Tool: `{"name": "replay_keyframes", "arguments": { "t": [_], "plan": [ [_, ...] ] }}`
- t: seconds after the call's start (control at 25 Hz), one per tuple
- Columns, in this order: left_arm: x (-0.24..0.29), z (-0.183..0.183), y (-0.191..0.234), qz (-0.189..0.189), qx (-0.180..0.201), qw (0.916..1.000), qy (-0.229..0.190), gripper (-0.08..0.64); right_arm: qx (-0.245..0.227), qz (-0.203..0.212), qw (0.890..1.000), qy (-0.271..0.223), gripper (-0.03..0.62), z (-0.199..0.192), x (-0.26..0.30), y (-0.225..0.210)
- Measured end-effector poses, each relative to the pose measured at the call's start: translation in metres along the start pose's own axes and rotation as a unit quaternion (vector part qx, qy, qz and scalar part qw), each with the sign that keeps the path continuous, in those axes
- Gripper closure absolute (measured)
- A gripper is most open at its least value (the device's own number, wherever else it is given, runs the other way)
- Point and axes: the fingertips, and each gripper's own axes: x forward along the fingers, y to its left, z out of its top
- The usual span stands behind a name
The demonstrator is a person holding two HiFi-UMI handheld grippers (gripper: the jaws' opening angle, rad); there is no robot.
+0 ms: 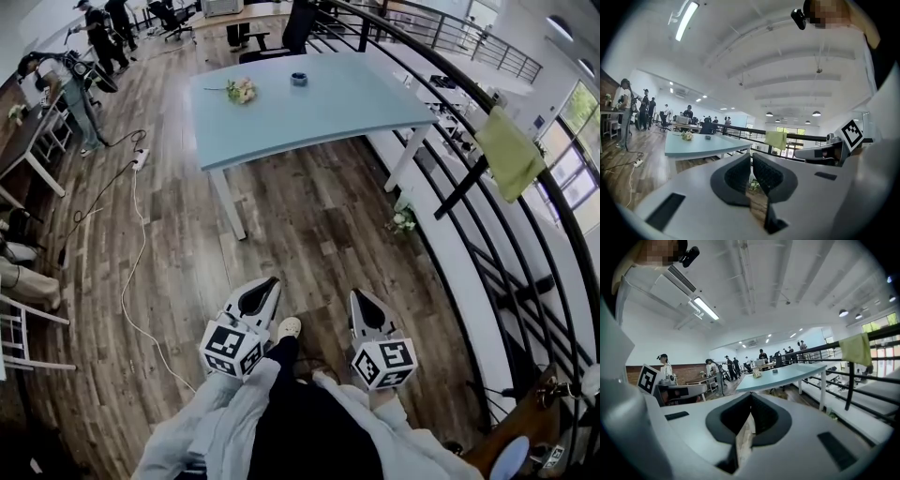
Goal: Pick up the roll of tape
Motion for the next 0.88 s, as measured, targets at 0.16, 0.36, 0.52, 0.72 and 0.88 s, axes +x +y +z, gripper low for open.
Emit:
{"name": "replay_keyframes", "arguments": {
  "t": [0.16, 0.36, 0.52, 0.72, 0.88],
  "plan": [
    [0.031, 0.013, 0.019, -0.003, 0.004, 1.0000, -0.006, 0.534, -0.007, 0.003, 1.000, -0.007, 0.584, 0.020, 0.032, -0.012],
    [0.064, 0.027, 0.039, -0.014, 0.005, 0.9999, -0.008, 0.534, -0.010, -0.002, 1.000, -0.005, 0.584, 0.040, 0.066, -0.024],
    [0.091, 0.032, 0.063, -0.017, 0.003, 0.9998, -0.007, 0.534, -0.010, -0.004, 1.000, -0.003, 0.584, 0.049, 0.097, -0.033],
    [0.122, 0.038, 0.092, -0.024, 0.003, 0.9997, -0.007, 0.534, -0.008, -0.010, 1.000, -0.006, 0.584, 0.060, 0.134, -0.046],
    [0.148, 0.040, 0.110, -0.028, 0.005, 0.9996, -0.006, 0.534, 0.006, -0.017, 1.000, -0.016, 0.584, 0.069, 0.159, -0.062]
  ]
}}
